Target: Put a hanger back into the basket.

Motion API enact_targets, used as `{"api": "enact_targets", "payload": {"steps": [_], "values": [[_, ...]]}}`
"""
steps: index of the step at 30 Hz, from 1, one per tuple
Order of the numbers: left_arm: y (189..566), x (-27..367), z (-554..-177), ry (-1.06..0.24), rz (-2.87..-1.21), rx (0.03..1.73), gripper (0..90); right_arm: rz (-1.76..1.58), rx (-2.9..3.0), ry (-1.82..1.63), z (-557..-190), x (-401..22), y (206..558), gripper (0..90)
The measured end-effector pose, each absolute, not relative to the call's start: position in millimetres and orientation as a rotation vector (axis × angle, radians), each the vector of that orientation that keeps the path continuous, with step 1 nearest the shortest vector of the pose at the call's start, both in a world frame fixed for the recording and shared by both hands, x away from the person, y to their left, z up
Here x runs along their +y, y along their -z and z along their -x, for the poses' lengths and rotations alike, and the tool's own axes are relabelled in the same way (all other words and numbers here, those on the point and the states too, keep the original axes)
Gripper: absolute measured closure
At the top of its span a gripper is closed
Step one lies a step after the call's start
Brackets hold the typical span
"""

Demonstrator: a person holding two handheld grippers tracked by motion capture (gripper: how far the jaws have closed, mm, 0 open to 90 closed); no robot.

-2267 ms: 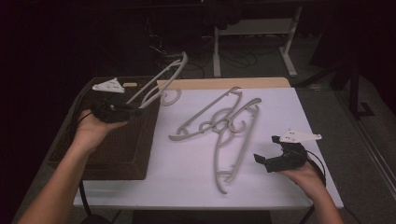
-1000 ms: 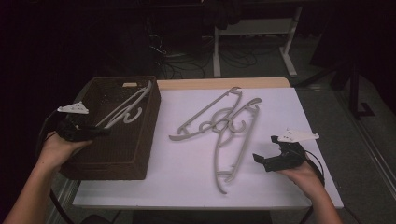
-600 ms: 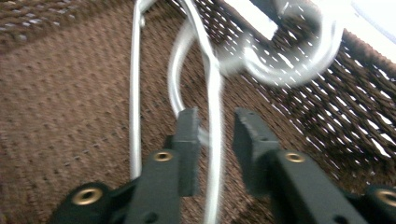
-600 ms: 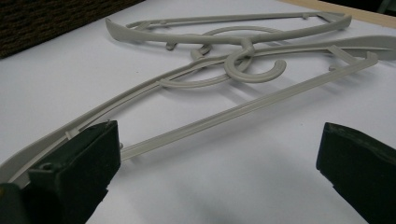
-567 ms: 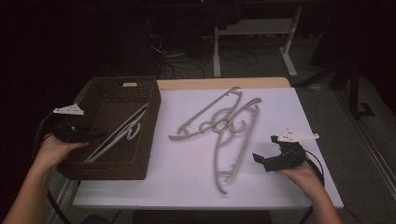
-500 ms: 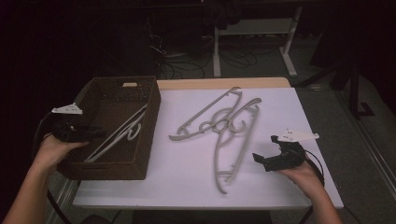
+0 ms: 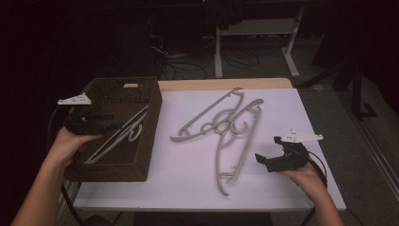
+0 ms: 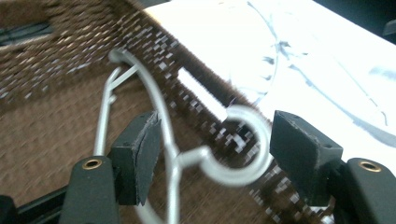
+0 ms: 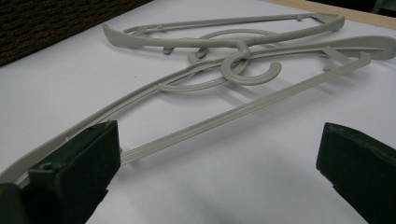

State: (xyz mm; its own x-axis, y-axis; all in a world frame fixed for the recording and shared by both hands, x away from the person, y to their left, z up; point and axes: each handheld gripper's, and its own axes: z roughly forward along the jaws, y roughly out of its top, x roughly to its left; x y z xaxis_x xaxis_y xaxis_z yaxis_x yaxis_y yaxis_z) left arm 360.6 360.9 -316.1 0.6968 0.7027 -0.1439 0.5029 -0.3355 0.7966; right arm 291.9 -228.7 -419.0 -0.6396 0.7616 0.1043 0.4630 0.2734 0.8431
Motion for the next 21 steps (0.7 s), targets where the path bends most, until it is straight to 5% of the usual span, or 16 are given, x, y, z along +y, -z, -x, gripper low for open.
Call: {"api": "enact_targets", "payload": {"steps": [21], "values": [[292.1, 225.5, -367.1, -0.203, -2.019, 0.711, 25.2, -1.071, 2.274, -1.289, -289.2, -221.0, 423.1, 0.0]]}}
